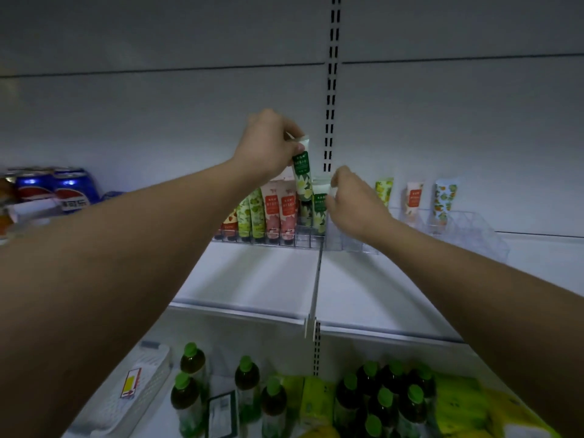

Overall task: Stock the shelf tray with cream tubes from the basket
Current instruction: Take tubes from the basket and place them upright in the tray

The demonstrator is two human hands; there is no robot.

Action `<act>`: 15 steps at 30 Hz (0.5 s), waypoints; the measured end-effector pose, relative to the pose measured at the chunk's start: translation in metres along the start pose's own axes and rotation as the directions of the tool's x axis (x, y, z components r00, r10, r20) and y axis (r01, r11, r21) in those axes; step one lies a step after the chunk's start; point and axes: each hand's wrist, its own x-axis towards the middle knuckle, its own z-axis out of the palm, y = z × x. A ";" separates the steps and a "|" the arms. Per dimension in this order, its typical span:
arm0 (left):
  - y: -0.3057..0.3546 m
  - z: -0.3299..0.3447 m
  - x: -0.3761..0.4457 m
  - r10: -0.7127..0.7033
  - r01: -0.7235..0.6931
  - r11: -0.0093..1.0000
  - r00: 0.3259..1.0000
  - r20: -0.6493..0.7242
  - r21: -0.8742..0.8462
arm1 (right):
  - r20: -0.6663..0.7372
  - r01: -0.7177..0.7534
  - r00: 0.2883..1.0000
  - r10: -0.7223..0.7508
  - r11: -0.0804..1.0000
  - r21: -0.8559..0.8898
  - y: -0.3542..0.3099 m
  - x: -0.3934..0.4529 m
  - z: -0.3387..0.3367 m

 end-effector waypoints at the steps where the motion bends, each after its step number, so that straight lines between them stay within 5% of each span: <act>1: 0.004 0.000 -0.003 0.004 -0.004 1.000 1.000 -0.018 0.013 | 0.029 0.006 1.000 -0.005 1.000 -0.028 0.000 -0.008 -0.003; 9: 0.027 0.009 -0.013 -0.003 0.008 0.991 0.999 -0.035 0.135 | 0.507 0.061 0.858 -0.081 0.997 0.056 0.000 -0.061 0.011; 15: 0.022 0.016 -0.006 -0.045 0.054 0.979 0.998 -0.054 0.194 | 0.531 0.179 0.835 -0.146 0.984 -0.012 0.009 -0.080 0.030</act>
